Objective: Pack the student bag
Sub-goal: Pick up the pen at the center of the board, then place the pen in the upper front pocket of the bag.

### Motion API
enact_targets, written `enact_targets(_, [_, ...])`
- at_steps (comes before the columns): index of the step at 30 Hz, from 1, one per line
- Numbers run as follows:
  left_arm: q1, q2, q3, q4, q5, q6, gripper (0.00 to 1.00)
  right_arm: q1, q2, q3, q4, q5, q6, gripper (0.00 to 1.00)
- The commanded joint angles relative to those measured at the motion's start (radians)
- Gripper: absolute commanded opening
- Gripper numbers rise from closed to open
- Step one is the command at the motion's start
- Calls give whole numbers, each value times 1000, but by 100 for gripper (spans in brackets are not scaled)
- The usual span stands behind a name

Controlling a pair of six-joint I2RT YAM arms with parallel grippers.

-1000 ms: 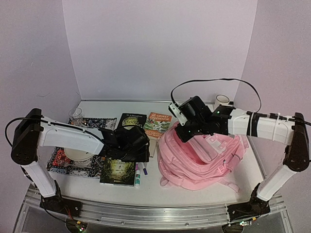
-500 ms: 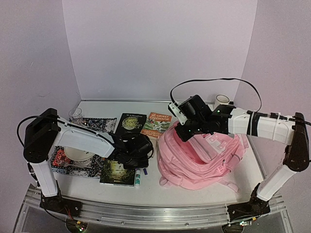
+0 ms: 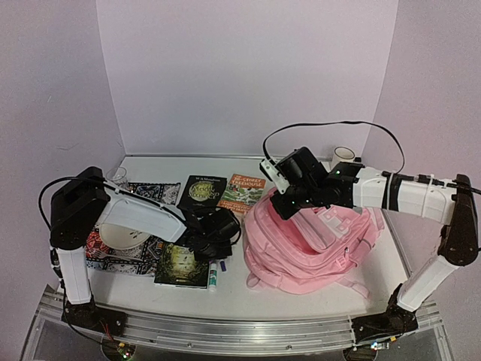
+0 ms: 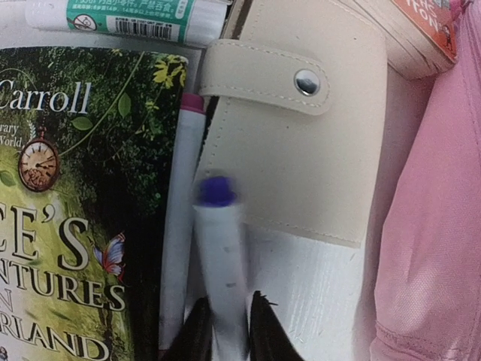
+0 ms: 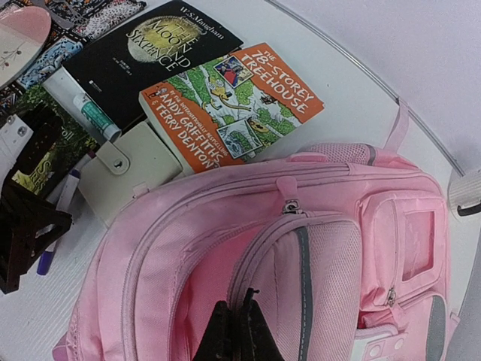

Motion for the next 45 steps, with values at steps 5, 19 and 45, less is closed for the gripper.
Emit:
enact_targets(5, [6, -103, -6, 31, 13, -11, 0, 3, -12, 54, 67, 5, -21, 0])
enact_targets(19, [6, -333, -75, 301, 179, -23, 0, -4, 8, 110, 68, -30, 5, 0])
enact_targets(45, [13, -3, 207, 526, 360, -112, 3, -62, 1, 153, 102, -275, 91, 0])
